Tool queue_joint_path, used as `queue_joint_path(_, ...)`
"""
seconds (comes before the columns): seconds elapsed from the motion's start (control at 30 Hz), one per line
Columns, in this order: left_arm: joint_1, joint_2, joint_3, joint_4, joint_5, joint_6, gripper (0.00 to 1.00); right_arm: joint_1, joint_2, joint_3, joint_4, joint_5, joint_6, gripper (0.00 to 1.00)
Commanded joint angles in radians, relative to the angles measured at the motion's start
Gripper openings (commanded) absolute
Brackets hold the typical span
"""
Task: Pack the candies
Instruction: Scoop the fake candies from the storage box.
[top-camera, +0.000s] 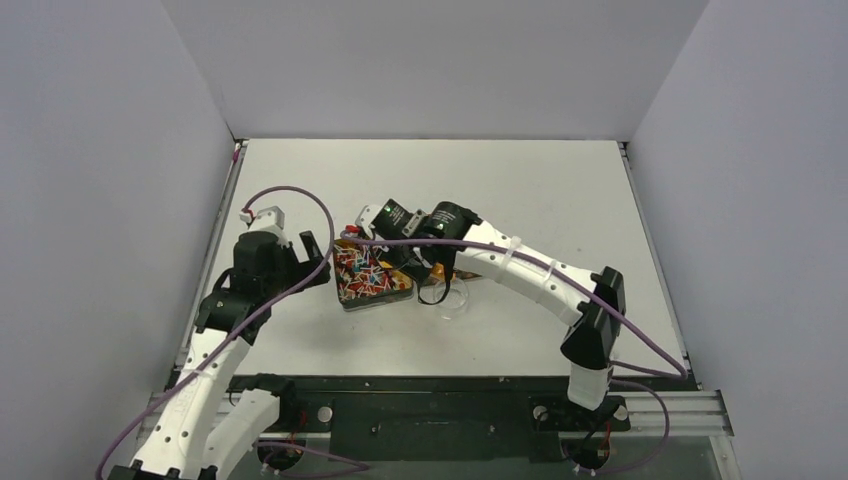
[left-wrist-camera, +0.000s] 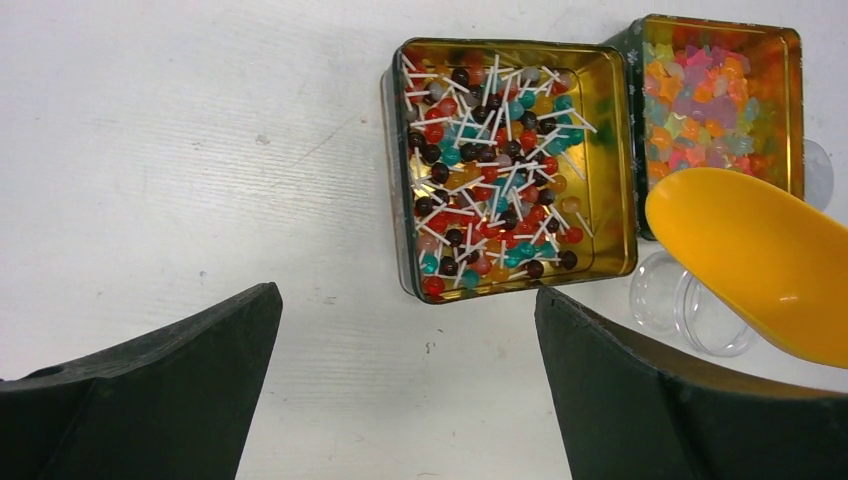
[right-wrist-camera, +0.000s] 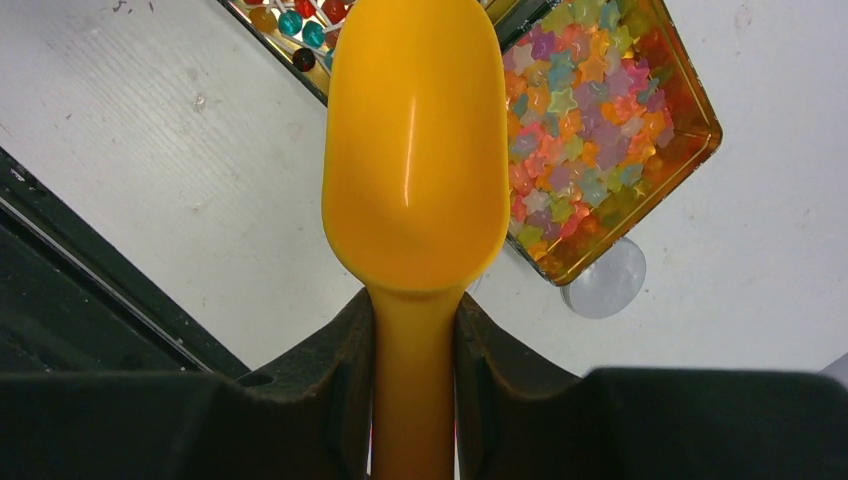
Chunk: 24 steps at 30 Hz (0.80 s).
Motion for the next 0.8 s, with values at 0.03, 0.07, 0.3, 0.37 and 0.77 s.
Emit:
queue_joint_path(0.03, 0.004, -0.088, -0.041, 0.006, -0.120, -0.010, 0.97, -0.006, 0.094, 0.148, -0.133, 0.002, 0.040, 0.00)
queue_joint_path(0.07, 0.002, -0.098, -0.042, 0.003, -0.154, -0.020, 0.97, -0.007, 0.107, 0.175, -0.151, 0.001, 0.048, 0.00)
queue_joint_path(0.3, -0.018, -0.175, -0.055, -0.024, -0.344, -0.102, 0.97, -0.014, 0.199, 0.232, -0.193, 0.002, 0.069, 0.00)
queue_joint_path(0.37, -0.030, -0.183, -0.059, -0.032, -0.423, -0.126, 0.97, -0.019, 0.209, 0.225, -0.187, -0.005, 0.083, 0.00)
queue_joint_path(0.77, -0.059, -0.233, -0.064, -0.067, -0.573, -0.199, 0.97, -0.048, 0.315, 0.301, -0.228, -0.031, 0.093, 0.00)
